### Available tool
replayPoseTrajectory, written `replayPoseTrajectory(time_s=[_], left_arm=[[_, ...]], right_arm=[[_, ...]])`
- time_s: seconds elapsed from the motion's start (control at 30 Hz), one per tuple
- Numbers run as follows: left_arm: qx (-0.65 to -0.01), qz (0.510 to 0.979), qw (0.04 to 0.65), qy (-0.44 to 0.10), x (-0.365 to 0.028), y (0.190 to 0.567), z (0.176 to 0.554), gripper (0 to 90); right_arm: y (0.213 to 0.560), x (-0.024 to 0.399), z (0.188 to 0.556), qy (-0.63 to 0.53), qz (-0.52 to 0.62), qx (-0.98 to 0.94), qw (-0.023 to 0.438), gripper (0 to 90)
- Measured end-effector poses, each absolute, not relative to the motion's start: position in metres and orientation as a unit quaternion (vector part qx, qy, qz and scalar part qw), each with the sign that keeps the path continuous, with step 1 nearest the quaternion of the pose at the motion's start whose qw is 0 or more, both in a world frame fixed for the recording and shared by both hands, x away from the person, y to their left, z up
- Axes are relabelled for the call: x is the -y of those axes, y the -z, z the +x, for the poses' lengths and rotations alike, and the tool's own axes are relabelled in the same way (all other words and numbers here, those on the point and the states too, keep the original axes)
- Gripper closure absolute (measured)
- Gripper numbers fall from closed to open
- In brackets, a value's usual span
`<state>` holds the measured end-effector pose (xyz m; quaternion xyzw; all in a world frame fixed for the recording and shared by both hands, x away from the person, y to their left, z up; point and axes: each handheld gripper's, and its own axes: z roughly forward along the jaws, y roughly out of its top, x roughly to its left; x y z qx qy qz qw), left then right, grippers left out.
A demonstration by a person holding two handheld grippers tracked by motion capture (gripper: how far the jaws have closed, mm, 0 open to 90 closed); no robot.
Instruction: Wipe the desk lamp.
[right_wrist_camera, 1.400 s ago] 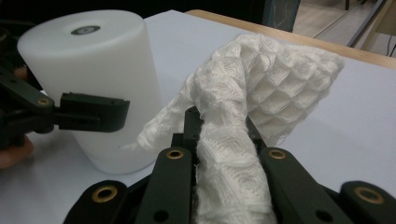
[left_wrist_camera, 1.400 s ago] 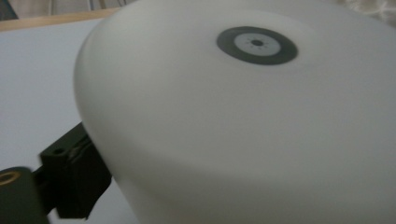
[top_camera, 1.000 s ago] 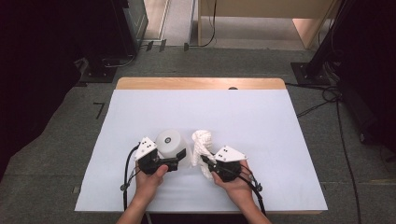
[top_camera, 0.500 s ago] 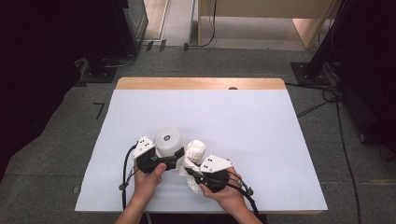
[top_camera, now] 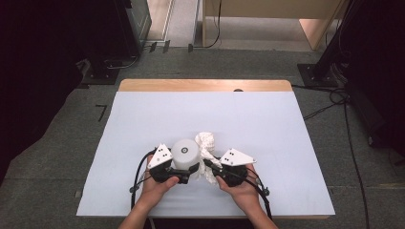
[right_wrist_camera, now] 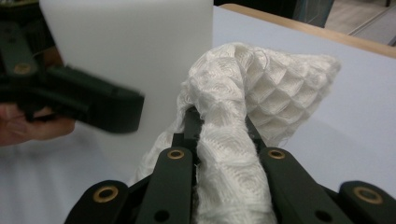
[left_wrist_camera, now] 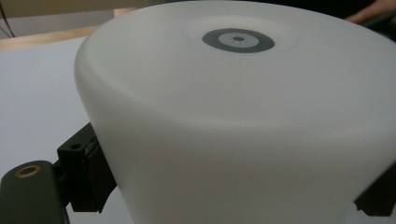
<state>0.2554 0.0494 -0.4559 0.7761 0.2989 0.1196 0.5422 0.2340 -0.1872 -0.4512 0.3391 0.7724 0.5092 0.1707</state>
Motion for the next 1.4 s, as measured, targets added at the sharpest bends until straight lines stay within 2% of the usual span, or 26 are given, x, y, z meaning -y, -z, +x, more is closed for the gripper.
replayPoseTrajectory(time_s=[0.43, 0.63, 0.77, 1.03, 1.4], left_arm=[[-0.291, 0.812, 0.491, -0.122, -0.036, 0.464, 0.256, 8.5], [-0.294, 0.809, 0.492, -0.127, -0.038, 0.465, 0.258, 8.4], [-0.302, 0.807, 0.483, -0.158, -0.044, 0.466, 0.262, 8.4], [-0.346, 0.784, 0.474, -0.203, -0.067, 0.469, 0.274, 8.2], [-0.405, 0.753, 0.464, -0.232, -0.068, 0.471, 0.262, 4.1]], right_arm=[[0.432, 0.193, 0.223, -0.542, 0.304, -0.748, 0.234, 80.1], [0.435, 0.194, 0.226, -0.534, 0.305, -0.752, 0.236, 79.4], [0.445, 0.199, 0.233, -0.519, 0.333, -0.753, 0.232, 78.7], [0.455, 0.203, 0.242, -0.502, 0.366, -0.758, 0.197, 78.2], [0.472, 0.224, 0.257, -0.473, 0.423, -0.750, 0.190, 79.0]])
